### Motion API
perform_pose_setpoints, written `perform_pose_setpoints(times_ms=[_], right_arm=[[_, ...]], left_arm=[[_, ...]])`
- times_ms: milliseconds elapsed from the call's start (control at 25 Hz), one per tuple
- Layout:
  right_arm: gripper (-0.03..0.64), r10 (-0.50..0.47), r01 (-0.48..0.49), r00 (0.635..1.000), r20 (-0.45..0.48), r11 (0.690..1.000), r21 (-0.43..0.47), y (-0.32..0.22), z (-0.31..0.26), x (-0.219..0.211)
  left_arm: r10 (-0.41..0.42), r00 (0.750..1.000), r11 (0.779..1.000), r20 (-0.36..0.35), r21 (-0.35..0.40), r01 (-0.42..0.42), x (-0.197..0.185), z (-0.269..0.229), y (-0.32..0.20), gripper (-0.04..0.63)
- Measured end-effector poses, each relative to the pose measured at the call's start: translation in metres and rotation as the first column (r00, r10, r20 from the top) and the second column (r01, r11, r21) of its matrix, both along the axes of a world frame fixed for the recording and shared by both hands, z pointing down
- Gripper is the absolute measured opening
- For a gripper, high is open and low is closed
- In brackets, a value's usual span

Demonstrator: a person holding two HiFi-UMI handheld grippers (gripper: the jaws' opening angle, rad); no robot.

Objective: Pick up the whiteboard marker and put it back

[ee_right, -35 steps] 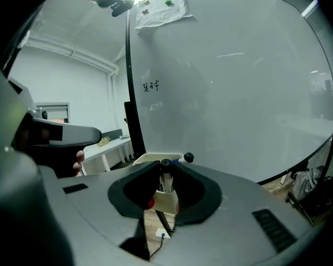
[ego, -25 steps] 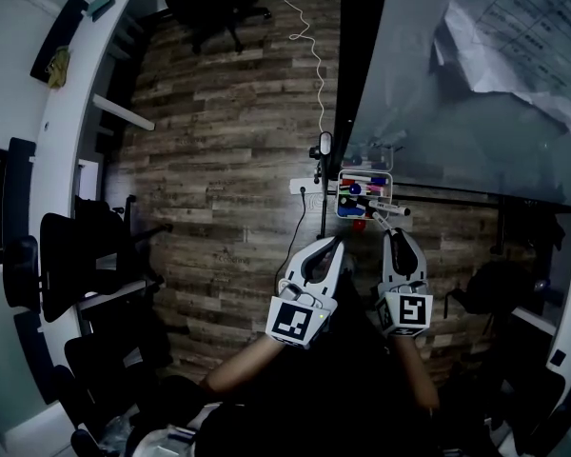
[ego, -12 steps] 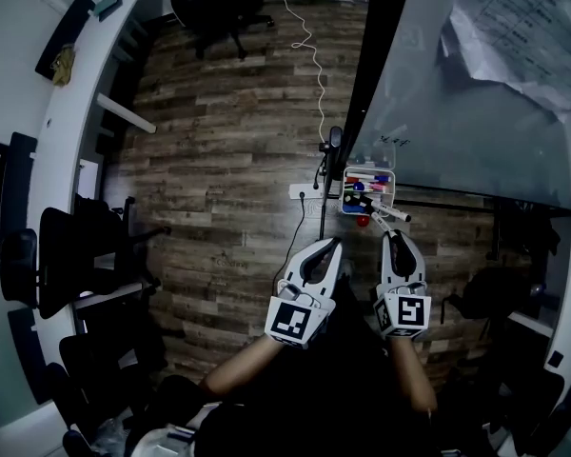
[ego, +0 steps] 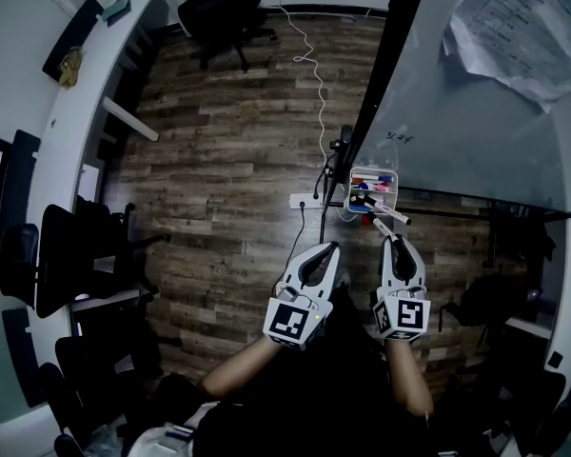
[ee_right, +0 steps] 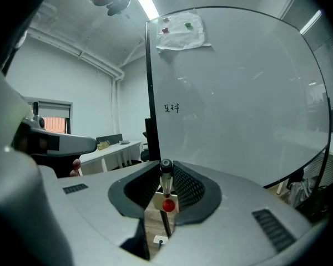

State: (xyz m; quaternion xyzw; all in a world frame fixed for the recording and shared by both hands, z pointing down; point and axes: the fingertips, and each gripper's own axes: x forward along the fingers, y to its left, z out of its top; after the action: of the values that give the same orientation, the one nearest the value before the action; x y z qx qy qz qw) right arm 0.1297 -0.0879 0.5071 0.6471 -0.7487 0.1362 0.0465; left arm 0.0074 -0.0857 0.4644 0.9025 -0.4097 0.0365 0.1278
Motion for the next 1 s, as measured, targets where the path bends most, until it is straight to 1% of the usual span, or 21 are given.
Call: perform_pose_setpoints(times_ms=[200, 320, 480, 680, 840, 1000], right_arm=[[0.081, 0.019, -0.019, 1.0, -0.012, 1.0, 0.016, 0.013, -0.008, -0.006], [0.081, 0.029, -0.029, 0.999, -0.017, 0.999, 0.028, 0.021, -0.015, -0.01], [0.081, 0.044, -0.042, 0.999, -0.03, 0.998, 0.048, 0.035, -0.025, -0.013], [0.081, 0.077, -0.075, 0.997, -0.025, 0.995, 0.072, 0.054, -0.04, -0.019], [0.081, 0.091, -0.089, 0.995, -0.027, 0.991, 0.095, 0.07, -0.052, -0.029], [0.081, 0.105, -0.102, 0.994, -0.028, 0.989, 0.111, 0.086, -0.062, -0.036]], left_arm=[[-0.003, 1.0, 0.999, -0.01, 0.033, 0.003, -0.011, -0.012, 0.002, 0.008], [0.002, 1.0, 0.999, -0.028, 0.035, -0.001, -0.015, -0.015, 0.008, 0.008], [0.022, 1.0, 0.998, -0.009, 0.061, -0.022, -0.017, -0.024, 0.018, 0.008], [0.017, 0.999, 0.999, -0.028, 0.049, -0.015, -0.028, -0.033, 0.033, 0.008], [0.029, 0.999, 0.997, -0.041, 0.074, -0.026, -0.036, -0.043, 0.043, 0.008], [0.037, 0.999, 0.996, -0.036, 0.082, -0.034, -0.043, -0.048, 0.052, 0.008]])
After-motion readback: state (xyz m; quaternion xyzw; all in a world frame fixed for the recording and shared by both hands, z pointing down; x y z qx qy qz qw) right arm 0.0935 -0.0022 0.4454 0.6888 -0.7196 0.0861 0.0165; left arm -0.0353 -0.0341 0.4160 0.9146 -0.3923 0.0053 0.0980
